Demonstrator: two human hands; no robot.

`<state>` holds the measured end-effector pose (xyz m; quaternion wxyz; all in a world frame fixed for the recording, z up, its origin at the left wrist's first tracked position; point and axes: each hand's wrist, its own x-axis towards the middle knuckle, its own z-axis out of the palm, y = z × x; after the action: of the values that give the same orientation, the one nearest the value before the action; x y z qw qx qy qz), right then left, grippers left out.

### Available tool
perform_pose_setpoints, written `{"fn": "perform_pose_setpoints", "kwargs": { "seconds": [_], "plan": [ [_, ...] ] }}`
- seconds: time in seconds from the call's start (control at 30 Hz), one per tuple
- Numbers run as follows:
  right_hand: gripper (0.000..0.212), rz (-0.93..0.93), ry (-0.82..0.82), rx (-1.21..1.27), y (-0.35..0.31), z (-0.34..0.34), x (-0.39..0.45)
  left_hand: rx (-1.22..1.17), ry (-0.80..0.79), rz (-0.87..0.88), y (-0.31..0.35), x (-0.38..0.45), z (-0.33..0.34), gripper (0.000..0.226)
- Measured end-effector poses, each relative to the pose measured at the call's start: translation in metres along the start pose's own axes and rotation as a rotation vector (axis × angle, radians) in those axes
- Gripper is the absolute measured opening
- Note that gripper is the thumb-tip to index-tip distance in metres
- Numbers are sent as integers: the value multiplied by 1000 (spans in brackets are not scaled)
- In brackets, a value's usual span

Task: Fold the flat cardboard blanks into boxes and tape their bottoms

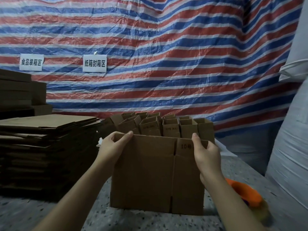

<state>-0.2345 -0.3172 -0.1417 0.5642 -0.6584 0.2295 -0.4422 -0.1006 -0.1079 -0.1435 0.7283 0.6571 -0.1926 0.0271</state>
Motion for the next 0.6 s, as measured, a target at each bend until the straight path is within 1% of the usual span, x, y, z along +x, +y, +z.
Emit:
{"fn": "perform_pose_setpoints", "kwargs": {
  "seconds": [0.1,0.33,0.47,0.53,0.6],
  "plan": [
    [35,-15,-14,5,4,-3,2,7,13,-12,0,2,1,44],
    [41,-36,-39,16,7,-9,5,-30,8,-1,-1,0,7,36],
    [45,-40,-17,10,6,-7,0,-35,19,10,-3,-4,8,33],
    [53,-53,-12,21,4,-6,-5,-26,20,18,-1,-5,7,31],
    [69,-68,6,13,4,-6,-9,-20,4,11,-3,-4,6,26]
  ]
}}
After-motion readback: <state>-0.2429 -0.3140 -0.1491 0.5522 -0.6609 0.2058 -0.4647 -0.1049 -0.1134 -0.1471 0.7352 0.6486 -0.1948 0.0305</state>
